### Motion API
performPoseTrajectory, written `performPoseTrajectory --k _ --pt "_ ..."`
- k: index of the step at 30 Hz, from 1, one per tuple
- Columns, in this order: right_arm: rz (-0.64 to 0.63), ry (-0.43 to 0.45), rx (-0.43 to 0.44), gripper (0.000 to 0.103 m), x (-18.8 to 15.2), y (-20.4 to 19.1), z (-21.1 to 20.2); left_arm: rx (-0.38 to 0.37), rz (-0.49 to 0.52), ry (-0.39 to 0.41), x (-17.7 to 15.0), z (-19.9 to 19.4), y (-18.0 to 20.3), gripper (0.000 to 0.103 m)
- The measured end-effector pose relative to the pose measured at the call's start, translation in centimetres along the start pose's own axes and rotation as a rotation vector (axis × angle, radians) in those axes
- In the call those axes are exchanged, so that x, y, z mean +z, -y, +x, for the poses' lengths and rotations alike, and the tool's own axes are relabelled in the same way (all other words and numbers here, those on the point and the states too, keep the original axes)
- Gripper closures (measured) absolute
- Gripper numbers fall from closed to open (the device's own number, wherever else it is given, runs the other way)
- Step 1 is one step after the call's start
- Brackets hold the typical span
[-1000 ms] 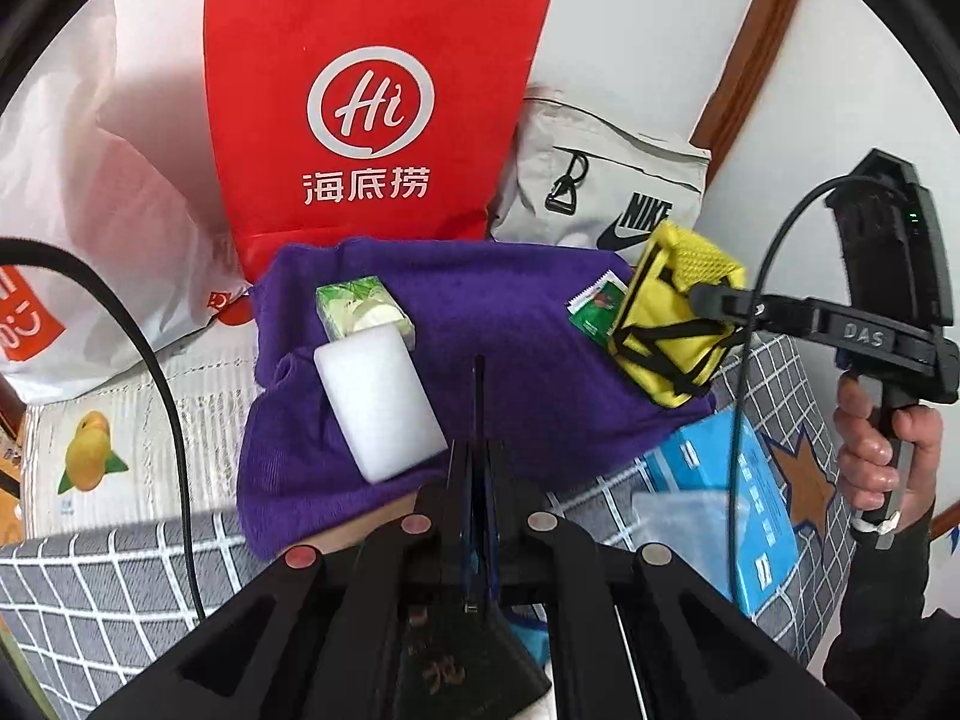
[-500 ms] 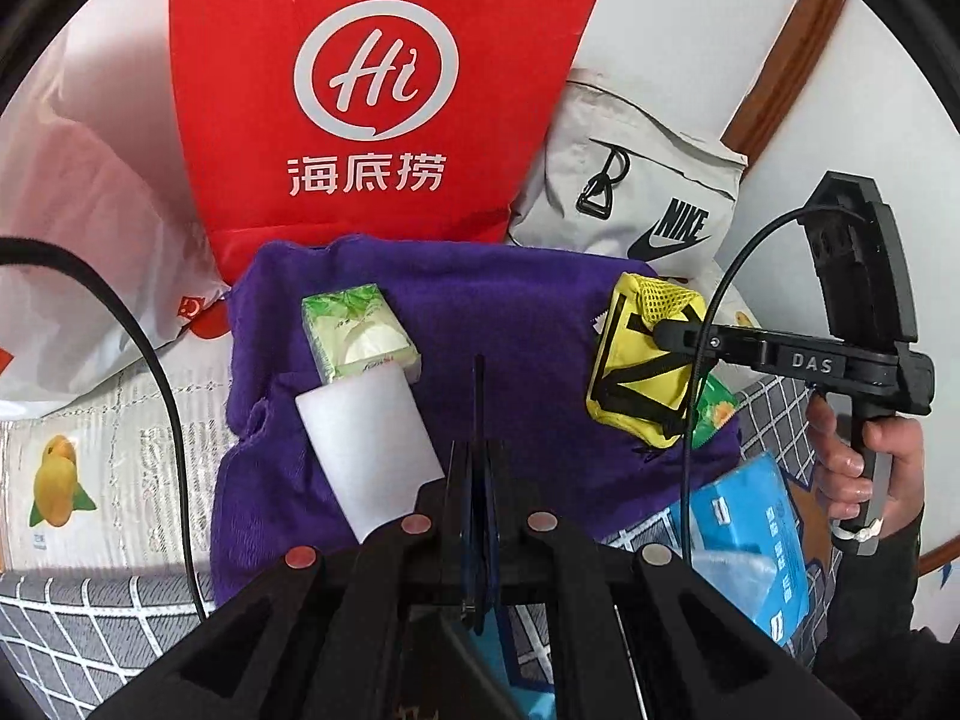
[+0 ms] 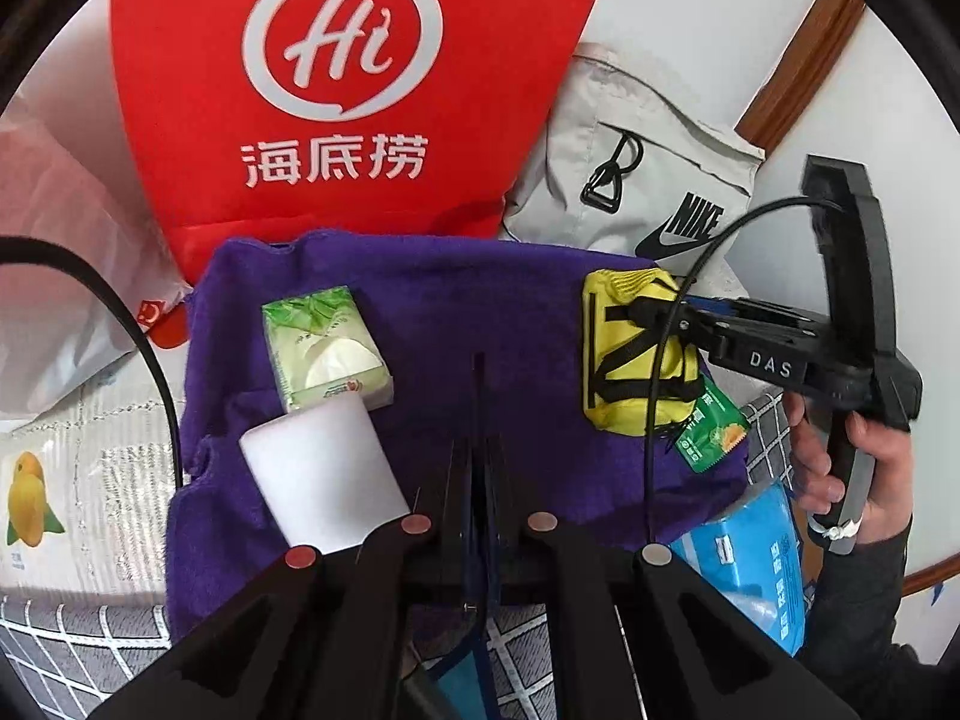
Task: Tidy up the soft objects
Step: 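Carry the yellow pouch onto the purple towel and open right gripper while left moves over towel, then move left gripper back to the white glove while right grasps the clear plastic bag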
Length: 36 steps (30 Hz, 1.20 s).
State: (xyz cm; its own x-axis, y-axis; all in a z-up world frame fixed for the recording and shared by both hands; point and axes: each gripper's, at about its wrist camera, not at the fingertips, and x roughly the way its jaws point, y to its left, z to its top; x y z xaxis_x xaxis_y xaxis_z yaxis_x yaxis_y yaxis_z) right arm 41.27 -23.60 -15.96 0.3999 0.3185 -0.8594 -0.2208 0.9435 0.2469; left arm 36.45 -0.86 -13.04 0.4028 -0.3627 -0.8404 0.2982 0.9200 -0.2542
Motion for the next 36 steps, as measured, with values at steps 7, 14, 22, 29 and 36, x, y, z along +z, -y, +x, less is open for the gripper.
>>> performPoseTrajectory --k 7,14,22,29,36 --pt "-0.047 0.054 -0.123 0.043 -0.7 0.2 -1.1 -0.008 -0.029 -0.044 1.5 1.9 0.0 0.099" --pt "-0.055 0.119 -0.104 0.039 -0.8 0.1 -2.7 0.037 -0.082 -0.086 2.8 4.4 -1.1 0.099" --pt "-0.084 0.156 -0.083 0.039 -1.0 0.0 -5.6 0.082 -0.104 -0.123 3.1 7.0 -0.8 0.099" --pt "-0.131 0.173 -0.078 0.039 -1.4 -1.7 -6.7 0.12 -0.129 -0.189 3.1 8.0 -0.4 0.084" --pt "-0.203 0.158 -0.099 0.04 -2.9 -4.4 -7.2 0.117 -0.15 -0.173 2.5 6.2 0.4 0.072"
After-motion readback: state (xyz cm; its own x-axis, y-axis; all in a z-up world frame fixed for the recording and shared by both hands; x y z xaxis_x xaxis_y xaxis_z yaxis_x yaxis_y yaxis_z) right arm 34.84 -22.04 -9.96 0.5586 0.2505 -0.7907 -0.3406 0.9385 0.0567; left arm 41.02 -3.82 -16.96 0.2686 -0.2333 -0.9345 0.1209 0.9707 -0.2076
